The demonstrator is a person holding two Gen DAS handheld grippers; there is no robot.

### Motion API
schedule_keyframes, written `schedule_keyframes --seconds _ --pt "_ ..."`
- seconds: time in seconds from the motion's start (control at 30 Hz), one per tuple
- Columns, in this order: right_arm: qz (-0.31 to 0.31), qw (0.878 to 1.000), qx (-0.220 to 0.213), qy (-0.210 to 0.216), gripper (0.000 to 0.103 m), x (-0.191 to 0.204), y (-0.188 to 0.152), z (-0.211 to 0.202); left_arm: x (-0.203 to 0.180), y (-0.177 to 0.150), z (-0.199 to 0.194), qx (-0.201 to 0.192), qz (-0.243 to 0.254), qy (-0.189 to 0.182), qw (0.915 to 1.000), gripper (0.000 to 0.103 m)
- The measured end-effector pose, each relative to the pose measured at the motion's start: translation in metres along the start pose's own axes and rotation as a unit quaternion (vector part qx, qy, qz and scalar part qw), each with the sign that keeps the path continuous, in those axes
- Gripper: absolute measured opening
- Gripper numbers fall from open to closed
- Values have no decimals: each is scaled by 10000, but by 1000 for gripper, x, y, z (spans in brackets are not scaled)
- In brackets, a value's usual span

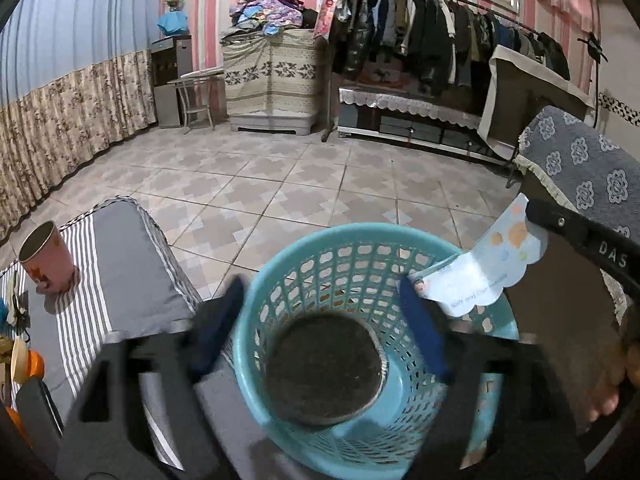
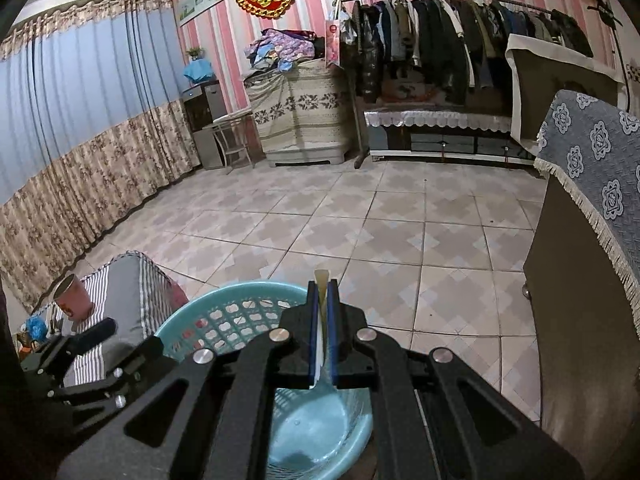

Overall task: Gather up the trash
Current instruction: 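Carry the black cup to the blue basket and release it with the left gripper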

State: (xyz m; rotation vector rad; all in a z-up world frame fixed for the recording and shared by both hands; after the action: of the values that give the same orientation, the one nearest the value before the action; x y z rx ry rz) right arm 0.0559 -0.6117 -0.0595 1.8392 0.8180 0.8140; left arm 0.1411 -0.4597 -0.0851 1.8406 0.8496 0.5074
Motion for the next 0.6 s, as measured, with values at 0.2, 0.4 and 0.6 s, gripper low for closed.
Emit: schedule_keyframes --seconds 0.2,0.4,0.6 --pt "-26 9999 157 31 5 3 -7 4 23 10 -13 -188 -64 415 9989 90" --pt "-32 9995 297 106 5 10 -14 11 68 15 -39 -350 -259 1030 9937 96" --pt "-45 9990 394 202 5 24 -17 17 105 18 -73 -493 -394 1312 9893 98"
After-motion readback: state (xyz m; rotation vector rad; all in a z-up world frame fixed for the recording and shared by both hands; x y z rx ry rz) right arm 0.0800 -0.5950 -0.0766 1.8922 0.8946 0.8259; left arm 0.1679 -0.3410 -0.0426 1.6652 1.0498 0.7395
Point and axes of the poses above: each gripper's, at about its wrist camera, not at the fingertips, and z roughly the way its jaws point, x to its left, y to its top, the point moved 3 cm from there along z, roughly the way its jaws point, and after that the axes turned 13 degrees about -x, right-handed, at the moved point
